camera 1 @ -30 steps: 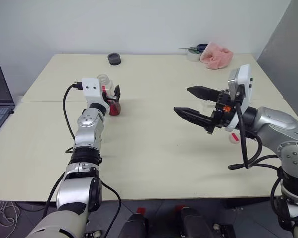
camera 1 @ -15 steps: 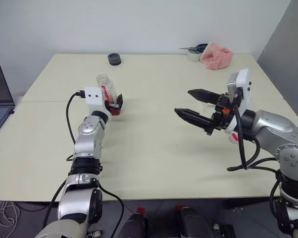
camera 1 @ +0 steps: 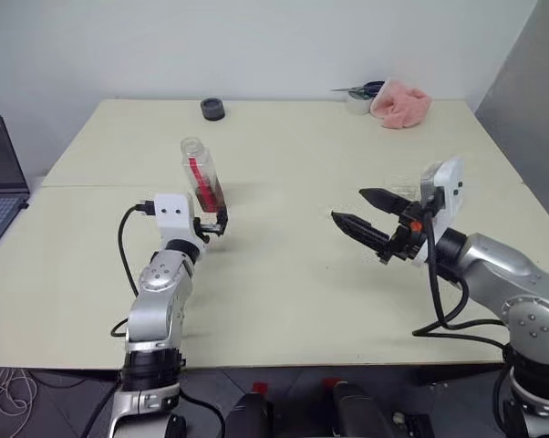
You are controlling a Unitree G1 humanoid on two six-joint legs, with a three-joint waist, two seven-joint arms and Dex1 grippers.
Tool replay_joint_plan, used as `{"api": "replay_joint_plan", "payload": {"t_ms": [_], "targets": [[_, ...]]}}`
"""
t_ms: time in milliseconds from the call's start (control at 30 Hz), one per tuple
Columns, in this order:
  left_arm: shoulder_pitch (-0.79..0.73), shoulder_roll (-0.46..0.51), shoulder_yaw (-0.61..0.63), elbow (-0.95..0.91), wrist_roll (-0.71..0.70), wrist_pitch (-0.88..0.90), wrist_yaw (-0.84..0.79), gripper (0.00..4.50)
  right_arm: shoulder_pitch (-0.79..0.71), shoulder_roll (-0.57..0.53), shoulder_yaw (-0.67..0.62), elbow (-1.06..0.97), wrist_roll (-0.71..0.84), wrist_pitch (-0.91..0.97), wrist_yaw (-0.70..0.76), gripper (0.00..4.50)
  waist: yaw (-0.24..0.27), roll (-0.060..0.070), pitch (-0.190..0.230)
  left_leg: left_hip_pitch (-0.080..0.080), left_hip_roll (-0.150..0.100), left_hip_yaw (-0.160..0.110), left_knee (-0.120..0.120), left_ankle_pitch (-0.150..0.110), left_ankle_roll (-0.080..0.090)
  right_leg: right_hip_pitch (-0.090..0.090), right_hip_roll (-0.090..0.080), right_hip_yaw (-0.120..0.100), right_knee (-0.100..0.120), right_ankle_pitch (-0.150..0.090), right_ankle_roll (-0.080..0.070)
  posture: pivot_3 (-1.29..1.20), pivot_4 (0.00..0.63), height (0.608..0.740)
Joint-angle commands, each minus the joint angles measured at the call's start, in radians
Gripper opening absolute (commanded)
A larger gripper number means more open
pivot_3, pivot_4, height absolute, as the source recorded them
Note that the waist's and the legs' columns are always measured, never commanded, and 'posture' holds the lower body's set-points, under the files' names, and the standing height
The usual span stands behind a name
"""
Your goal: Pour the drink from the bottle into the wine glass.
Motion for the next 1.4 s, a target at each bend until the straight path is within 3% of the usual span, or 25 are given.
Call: {"api": "replay_joint_plan", "payload": {"t_ms": [33, 333, 500, 633, 967, 1400], "targets": [[-0.031, 0.037, -0.051, -0.126, -0.068, 0.049, -0.113, 4.44, -0.004, 0.065, -0.028, 0.036, -0.071, -0.026, -0.128, 4.5, 0.0, 0.0, 0.0, 0.001, 0.0, 0.0, 0.0, 0.0, 0.0, 0.0, 0.0, 0.0, 0.0, 0.0, 0.0, 0.0, 0.15, 0.74], [-0.016, 0.163, -0.106, -0.329, -0.258, 0.149, -0.366, 4.44, -0.087, 0.322, -0.221, 0.237, -0.099, -0.031, -0.453, 4.5, -0.012, 0.001, 0.0, 0.002, 0.002, 0.003, -0.002, 0.0, 0.0, -0.001, 0.004, 0.001, 0.001, 0.0, 0.0, 0.0, 0.15, 0.74], [-0.014, 0.204, -0.1, -0.347, -0.31, 0.179, -0.41, 4.44, -0.205, 0.491, -0.404, 0.431, 0.0, -0.117, -0.606, 4.5, -0.014, 0.003, -0.001, 0.002, 0.002, 0.003, -0.002, 0.0, 0.0, -0.001, 0.005, 0.001, 0.001, 0.0, -0.001, 0.0, 0.15, 0.74], [-0.013, 0.212, -0.101, -0.322, -0.284, 0.162, -0.392, 4.44, -0.3, 0.553, -0.494, 0.568, 0.074, -0.199, -0.66, 4.5, -0.016, 0.004, -0.001, 0.002, 0.002, 0.004, -0.002, 0.0, 0.0, -0.001, 0.005, 0.001, 0.001, 0.0, -0.001, 0.0, 0.15, 0.74], [-0.017, 0.184, -0.116, -0.307, -0.273, 0.14, -0.368, 4.44, -0.487, 0.535, -0.544, 0.987, 0.057, -0.434, -0.579, 4.5, -0.024, 0.005, -0.001, 0.003, 0.002, 0.005, -0.002, 0.0, 0.0, -0.001, 0.006, 0.002, 0.002, 0.0, -0.001, 0.0, 0.15, 0.74], [-0.037, 0.162, -0.143, -0.271, -0.244, 0.111, -0.357, 4.44, -0.743, 0.381, -0.6, 1.634, -0.011, -0.759, -0.385, 4.5, -0.029, 0.005, -0.001, 0.003, 0.002, 0.006, -0.002, 0.0, 0.0, 0.0, 0.006, 0.002, 0.001, 0.0, -0.001, 0.0, 0.15, 0.74]]}}
